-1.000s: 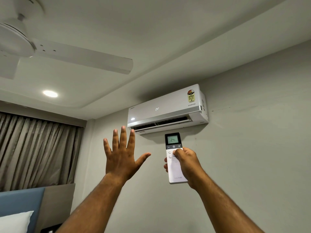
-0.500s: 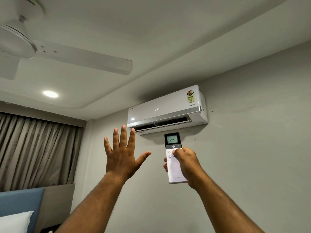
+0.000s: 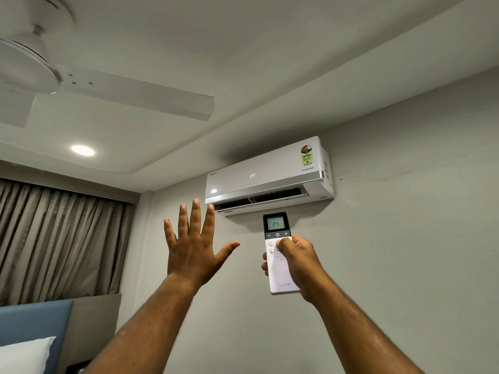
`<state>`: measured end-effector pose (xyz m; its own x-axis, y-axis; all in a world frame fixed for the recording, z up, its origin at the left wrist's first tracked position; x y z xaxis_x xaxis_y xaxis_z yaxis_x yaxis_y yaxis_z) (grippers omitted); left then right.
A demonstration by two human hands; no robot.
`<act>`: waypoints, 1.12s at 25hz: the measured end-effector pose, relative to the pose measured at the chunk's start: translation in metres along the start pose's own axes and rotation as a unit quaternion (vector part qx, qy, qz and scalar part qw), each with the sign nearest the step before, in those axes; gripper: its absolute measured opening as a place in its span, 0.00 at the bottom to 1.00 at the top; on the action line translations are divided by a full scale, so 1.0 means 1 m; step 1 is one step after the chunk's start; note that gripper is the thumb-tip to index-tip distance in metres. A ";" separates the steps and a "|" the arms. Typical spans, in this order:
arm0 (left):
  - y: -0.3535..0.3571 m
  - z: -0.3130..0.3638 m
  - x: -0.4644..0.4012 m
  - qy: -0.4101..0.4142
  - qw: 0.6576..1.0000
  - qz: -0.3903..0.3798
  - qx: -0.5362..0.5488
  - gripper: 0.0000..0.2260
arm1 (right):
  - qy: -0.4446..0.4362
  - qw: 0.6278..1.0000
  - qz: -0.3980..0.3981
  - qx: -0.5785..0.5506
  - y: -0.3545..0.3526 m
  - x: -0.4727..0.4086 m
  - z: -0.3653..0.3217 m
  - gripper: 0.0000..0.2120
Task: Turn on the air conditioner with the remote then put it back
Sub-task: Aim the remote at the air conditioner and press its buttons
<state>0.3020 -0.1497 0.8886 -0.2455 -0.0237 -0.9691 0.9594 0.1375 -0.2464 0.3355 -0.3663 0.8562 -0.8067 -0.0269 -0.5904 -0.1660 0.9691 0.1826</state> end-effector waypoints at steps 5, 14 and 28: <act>-0.001 -0.001 0.000 -0.002 1.000 -0.003 -0.009 0.44 | -0.001 1.000 -0.004 0.003 0.001 0.002 -0.001 0.07; 0.002 -0.002 0.001 -0.001 1.000 0.001 -0.009 0.44 | 0.001 1.000 0.001 -0.006 0.003 0.004 0.000 0.07; 0.019 -0.005 0.010 -0.026 0.997 -0.042 0.053 0.42 | 0.054 0.996 0.016 -0.066 0.012 -0.001 0.019 0.15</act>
<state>0.3169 -0.1425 0.8739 -0.3216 -0.0820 -0.9433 0.9454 0.0284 -0.3247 0.3450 -0.3505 0.8440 -0.8676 -0.0301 -0.4964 -0.2071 0.9293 0.3057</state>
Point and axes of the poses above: each hand's wrist, its own x-axis away from the middle knuckle, its own y-axis out of the palm, z = x × y, the point moved 6 cm from there along -x, towards the middle knuckle, and after that the axes turned 6 degrees about -x, right-handed, at the moved point
